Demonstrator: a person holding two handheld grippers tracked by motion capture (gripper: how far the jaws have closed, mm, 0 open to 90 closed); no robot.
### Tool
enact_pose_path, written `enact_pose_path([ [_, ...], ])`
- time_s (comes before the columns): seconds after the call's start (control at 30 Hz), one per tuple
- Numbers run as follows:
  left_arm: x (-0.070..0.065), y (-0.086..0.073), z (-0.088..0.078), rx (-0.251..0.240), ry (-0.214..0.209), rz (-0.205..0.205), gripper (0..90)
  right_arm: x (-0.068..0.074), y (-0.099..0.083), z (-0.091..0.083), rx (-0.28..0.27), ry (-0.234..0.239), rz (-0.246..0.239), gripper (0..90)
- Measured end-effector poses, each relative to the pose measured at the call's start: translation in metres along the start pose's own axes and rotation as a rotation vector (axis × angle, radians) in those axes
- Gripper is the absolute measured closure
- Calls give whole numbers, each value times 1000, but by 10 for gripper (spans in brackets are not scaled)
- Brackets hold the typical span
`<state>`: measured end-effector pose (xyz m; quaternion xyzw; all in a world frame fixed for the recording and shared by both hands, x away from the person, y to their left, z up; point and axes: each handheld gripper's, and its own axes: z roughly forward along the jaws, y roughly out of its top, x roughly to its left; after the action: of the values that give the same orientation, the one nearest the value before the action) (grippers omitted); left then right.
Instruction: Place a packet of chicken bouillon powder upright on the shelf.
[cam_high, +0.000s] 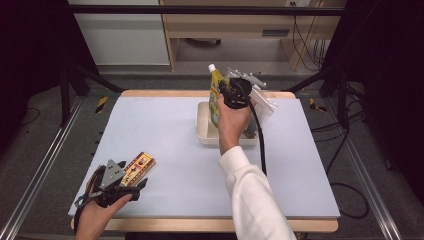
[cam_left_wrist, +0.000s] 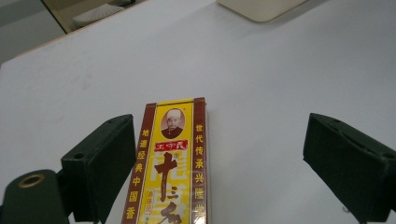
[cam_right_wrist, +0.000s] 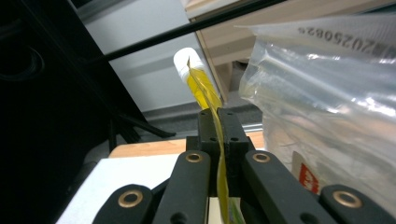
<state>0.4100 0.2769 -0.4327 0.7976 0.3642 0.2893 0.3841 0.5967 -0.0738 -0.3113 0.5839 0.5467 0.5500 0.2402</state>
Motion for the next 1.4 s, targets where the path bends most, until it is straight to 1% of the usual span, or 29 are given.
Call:
enact_pose_path([
  [0.03, 0, 0, 0, 0, 0, 1, 92, -2, -3, 1, -12, 21, 19, 900],
  [0.1, 0, 0, 0, 1, -1, 1, 92, -2, -6, 1, -27, 35, 35, 900],
  [0.2, 0, 0, 0, 1, -2, 4, 92, 1, -9, 0, -33, 55, 23, 900],
  [0.23, 0, 0, 0, 2, -2, 6, 92, 2, -10, 0, -37, 61, 30, 900],
  [0.3, 0, 0, 0, 2, -2, 5, 93, 3, -13, 0, -37, 80, 63, 900],
  [0.33, -1, 0, 1, 1, 0, 0, 93, 5, -13, 0, -32, 82, 68, 900],
  [0.37, -1, 0, 1, 5, -2, 5, 93, 7, -13, 0, -31, 74, 54, 900],
  [0.43, -1, 0, 0, 6, -4, 8, 93, 9, -13, 0, -31, 66, 47, 900],
  [0.53, -1, 1, 1, 3, -6, 6, 93, 8, -14, 0, -27, 69, 79, 900],
  [0.67, -2, 1, 1, 6, -9, 13, 92, 11, -16, 1, -27, 66, 71, 900],
  [0.8, -3, 1, 1, 6, -11, 13, 93, 15, -18, 2, -22, 70, 81, 900],
  [0.9, -2, 1, 1, 9, -11, 17, 93, 19, -19, 3, -15, 71, 76, 900],
  [1.03, -2, 2, 1, 2, -13, 12, 93, 20, -20, 5, -16, 72, 78, 900],
  [1.13, -2, 2, 0, 2, -12, 15, 93, 22, -21, 4, -10, 73, 96, 900],
  [1.2, -2, 3, 0, 1, -12, 18, 93, 24, -20, 5, -10, 73, 88, 900],
  [1.23, -2, 3, 0, -3, -10, 20, 93, 24, -20, 5, -9, 72, 88, 900],
  [1.3, -3, 3, 0, -2, -13, 20, 93, 21, -21, 7, -6, 70, 119, 900],
  [1.4, -3, 3, 0, 1, -16, 23, 93, 19, -23, 8, -8, 58, 106, 900],
])
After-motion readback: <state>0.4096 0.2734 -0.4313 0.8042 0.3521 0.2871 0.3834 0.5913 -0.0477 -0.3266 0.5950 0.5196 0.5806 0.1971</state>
